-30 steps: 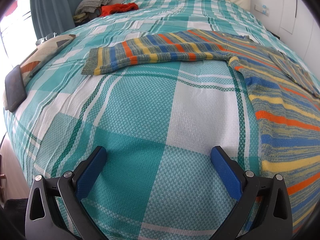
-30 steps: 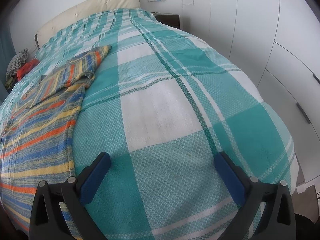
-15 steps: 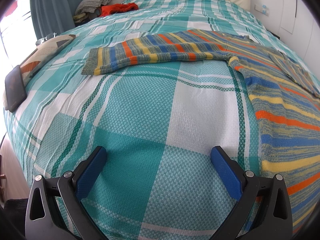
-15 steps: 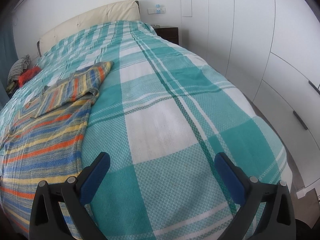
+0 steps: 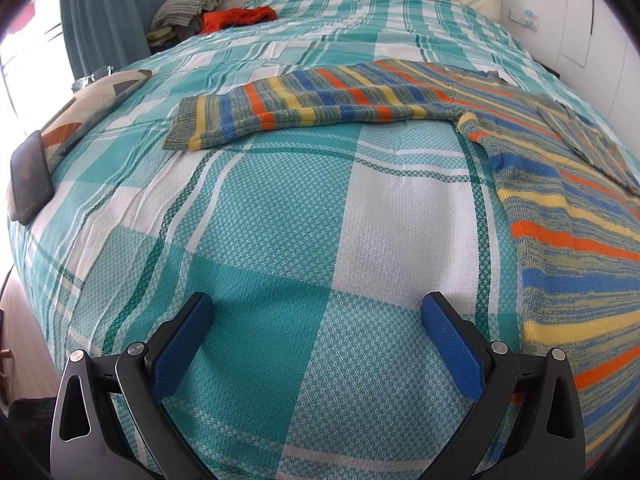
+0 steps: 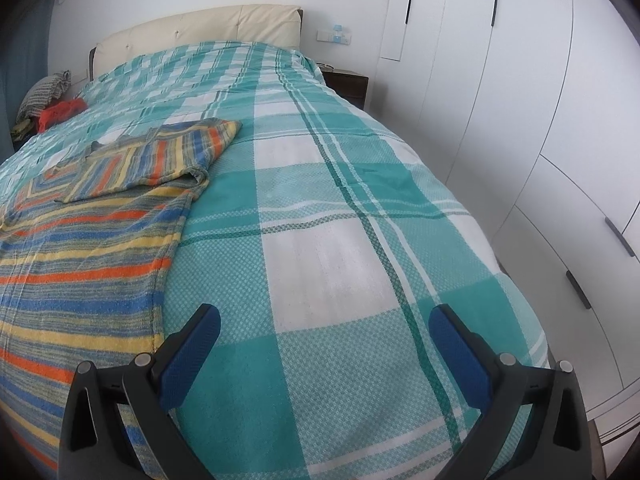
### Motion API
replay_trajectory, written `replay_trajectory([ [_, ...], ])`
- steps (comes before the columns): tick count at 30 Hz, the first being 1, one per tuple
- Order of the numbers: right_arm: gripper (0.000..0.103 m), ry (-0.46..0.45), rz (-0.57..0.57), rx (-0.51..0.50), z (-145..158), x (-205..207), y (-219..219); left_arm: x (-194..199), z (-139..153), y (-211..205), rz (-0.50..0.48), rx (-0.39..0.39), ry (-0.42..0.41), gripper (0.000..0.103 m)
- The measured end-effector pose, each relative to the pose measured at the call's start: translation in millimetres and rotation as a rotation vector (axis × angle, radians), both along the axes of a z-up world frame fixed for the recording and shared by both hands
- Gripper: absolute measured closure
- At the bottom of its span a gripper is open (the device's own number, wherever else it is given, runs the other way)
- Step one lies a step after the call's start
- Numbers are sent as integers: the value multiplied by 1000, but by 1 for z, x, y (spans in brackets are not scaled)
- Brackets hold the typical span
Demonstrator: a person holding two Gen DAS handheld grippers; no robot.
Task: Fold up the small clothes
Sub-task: 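Grasp the sweater side edge with the left gripper, fold it over, release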
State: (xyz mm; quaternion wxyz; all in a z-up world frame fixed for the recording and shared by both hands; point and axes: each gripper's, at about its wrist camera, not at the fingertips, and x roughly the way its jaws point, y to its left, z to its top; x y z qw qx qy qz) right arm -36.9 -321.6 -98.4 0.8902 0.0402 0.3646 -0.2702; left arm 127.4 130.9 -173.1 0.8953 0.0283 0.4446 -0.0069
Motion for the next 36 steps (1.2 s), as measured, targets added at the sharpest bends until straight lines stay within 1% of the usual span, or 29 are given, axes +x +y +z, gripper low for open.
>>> replay_trajectory([
  [7,0,-2,8,16,-1,0,-1,1,3,-1,1,10,1,0],
  [9,0,3,15,20,-2,0,0,4,16,-1,-10,34,21,1],
  [10,0,3,18,22,-2,0,0,5,28,3,-17,27,0,1],
  [11,0,1,19,25,-2,0,0,5,43,12,-14,-5,-50,1],
  [12,0,-4,20,28,-1,0,0,9,58,24,-2,-55,-91,1],
  [13,0,-9,20,33,-1,-1,-1,20,70,40,12,-113,-97,1],
  [15,0,-13,23,45,0,0,-2,59,78,74,67,-218,-26,1],
  [16,0,-14,24,52,0,0,-3,80,78,93,116,-257,8,1],
  [17,0,-15,25,58,-1,1,-4,99,75,111,167,-291,36,1],
  [19,0,-16,26,65,-1,3,-5,135,59,140,247,-358,108,3],
  [20,0,-16,28,66,-1,4,-5,149,50,148,263,-390,145,10],
  [21,0,-14,31,64,-2,5,-4,161,40,151,256,-424,184,26],
  [23,0,-1,40,56,-3,6,0,181,22,148,216,-476,267,38],
  [24,0,8,44,51,-5,6,1,184,19,143,204,-470,269,60],
  [25,0,17,49,46,-6,7,3,188,21,139,201,-444,253,88],
  [26,0,25,53,41,-7,8,4,192,25,136,202,-439,256,100],
  [27,0,28,57,37,-7,9,5,194,35,132,205,-434,236,100],
  [28,0,27,60,38,-7,9,5,196,52,125,188,-416,192,100],
  [30,0,19,69,50,-6,10,5,198,97,100,102,-392,105,100],
  [32,0,11,80,62,-4,10,4,198,145,58,-16,-341,29,100],
  [33,0,6,85,69,-3,10,4,198,167,34,-84,-333,1,100],
  [35,0,-6,89,85,-2,10,3,191,202,-22,-226,-312,-40,100],
  [36,0,-9,88,96,-1,10,2,186,213,-51,-293,-292,-53,100],
])
